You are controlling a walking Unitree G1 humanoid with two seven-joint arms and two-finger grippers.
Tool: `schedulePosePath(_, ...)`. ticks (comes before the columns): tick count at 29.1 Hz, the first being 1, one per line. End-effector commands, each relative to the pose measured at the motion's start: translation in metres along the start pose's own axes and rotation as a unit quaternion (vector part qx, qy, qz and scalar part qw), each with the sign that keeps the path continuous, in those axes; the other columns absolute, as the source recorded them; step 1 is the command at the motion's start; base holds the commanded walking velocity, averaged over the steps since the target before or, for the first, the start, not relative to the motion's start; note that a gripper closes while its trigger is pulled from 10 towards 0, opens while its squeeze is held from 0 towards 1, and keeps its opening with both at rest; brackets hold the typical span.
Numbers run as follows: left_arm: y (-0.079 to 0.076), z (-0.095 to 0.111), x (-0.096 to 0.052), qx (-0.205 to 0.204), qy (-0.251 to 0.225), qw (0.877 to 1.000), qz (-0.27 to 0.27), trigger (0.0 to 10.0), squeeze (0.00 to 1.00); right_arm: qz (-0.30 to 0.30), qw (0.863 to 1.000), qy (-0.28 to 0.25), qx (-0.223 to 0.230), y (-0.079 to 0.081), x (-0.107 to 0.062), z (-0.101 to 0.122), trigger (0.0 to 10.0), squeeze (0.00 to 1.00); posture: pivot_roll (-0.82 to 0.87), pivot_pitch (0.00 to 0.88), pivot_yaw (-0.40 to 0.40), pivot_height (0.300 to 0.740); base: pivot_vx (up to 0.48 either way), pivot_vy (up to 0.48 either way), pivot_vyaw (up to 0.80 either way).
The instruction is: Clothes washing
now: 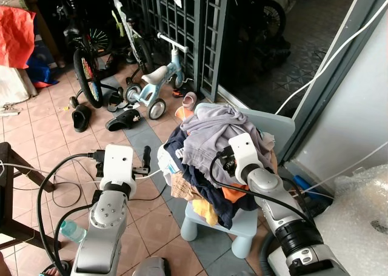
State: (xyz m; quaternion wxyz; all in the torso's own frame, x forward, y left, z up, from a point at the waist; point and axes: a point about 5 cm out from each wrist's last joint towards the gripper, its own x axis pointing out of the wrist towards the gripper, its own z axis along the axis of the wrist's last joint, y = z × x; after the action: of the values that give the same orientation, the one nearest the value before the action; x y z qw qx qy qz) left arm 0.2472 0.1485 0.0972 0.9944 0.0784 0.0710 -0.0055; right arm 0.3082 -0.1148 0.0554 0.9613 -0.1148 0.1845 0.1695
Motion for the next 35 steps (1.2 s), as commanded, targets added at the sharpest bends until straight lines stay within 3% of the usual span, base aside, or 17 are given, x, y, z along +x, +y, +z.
schedulePosePath(1, 0.0, -0.002, 0.002, 0.004, 0.008, 1.0, -0.005, 10.0, 0.0, 0.0, 1.0, 0.017, 0.009, 0.001, 0.002, -0.006, 0.0, 0.0, -0.03, 0.009, 0.057, 0.74, 0.0, 0.0, 0.0)
schedulePosePath(7, -0.002, -0.002, 0.004, -0.004, 0.012, 1.0, -0.002, 10.0, 0.0, 0.023, 0.999, 0.008, 0.022, 0.016, 0.007, 0.003, 0.0, 0.0, -0.02, 0.005, 0.047, 0.74, 0.0, 0.0, 0.0)
schedulePosePath(20, -0.004, -0.005, 0.005, -0.016, 0.025, 1.0, 0.007, 10.0, 0.0, 0.033, 0.999, 0.016, 0.027, 0.018, 0.005, -0.003, 0.0, 0.0, -0.03, 0.016, 0.021, 0.74, 0.0, 0.0, 0.0)
schedulePosePath(27, -0.003, -0.008, 0.003, -0.027, 0.035, 0.999, 0.008, 10.0, 0.0, 0.009, 0.996, -0.091, 0.011, 0.015, -0.003, 0.035, 0.0, 0.0, -0.03, 0.012, 0.004, 0.74, 0.0, 0.0, 0.0)
schedulePosePath(35, -0.009, -0.011, 0.001, -0.034, 0.042, 0.999, 0.0, 10.0, 0.0, 0.006, 0.991, -0.131, 0.005, 0.009, -0.02, 0.037, 0.0, 0.0, -0.04, 0.002, -0.008, 0.74, 0.0, 0.0, 0.0)
